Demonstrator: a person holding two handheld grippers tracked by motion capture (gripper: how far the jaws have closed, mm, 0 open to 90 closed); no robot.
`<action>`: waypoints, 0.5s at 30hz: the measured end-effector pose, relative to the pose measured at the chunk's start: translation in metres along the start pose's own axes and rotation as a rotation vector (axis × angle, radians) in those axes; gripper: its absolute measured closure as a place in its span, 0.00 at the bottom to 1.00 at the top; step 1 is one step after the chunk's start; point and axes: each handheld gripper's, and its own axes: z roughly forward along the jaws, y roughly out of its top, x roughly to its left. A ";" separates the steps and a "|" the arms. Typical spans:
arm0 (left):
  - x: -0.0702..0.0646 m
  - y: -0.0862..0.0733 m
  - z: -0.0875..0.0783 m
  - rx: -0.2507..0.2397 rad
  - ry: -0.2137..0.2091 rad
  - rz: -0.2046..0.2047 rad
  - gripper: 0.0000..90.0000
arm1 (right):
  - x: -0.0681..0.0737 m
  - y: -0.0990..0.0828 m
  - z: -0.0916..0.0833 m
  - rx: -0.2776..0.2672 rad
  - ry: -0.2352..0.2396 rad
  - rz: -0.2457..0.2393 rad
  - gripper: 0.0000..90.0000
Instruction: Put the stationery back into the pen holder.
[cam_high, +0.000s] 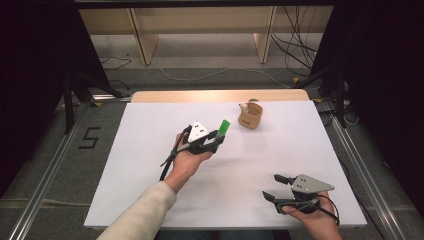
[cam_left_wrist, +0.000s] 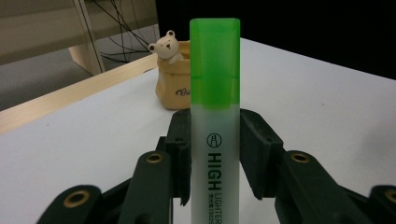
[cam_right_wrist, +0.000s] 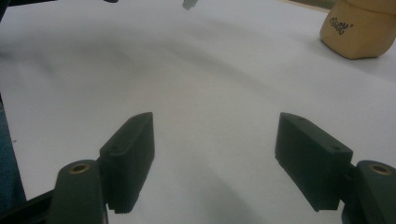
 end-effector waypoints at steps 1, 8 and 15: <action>0.000 0.000 0.000 0.000 0.000 0.000 0.74 | 0.000 0.000 0.000 -0.004 -0.001 0.000 0.32; -0.002 0.011 0.021 -0.020 -0.006 0.009 0.74 | 0.000 0.000 0.001 -0.007 0.001 0.010 0.32; -0.004 0.017 0.035 -0.017 -0.012 0.015 0.74 | 0.000 0.000 0.001 -0.012 0.003 0.008 0.32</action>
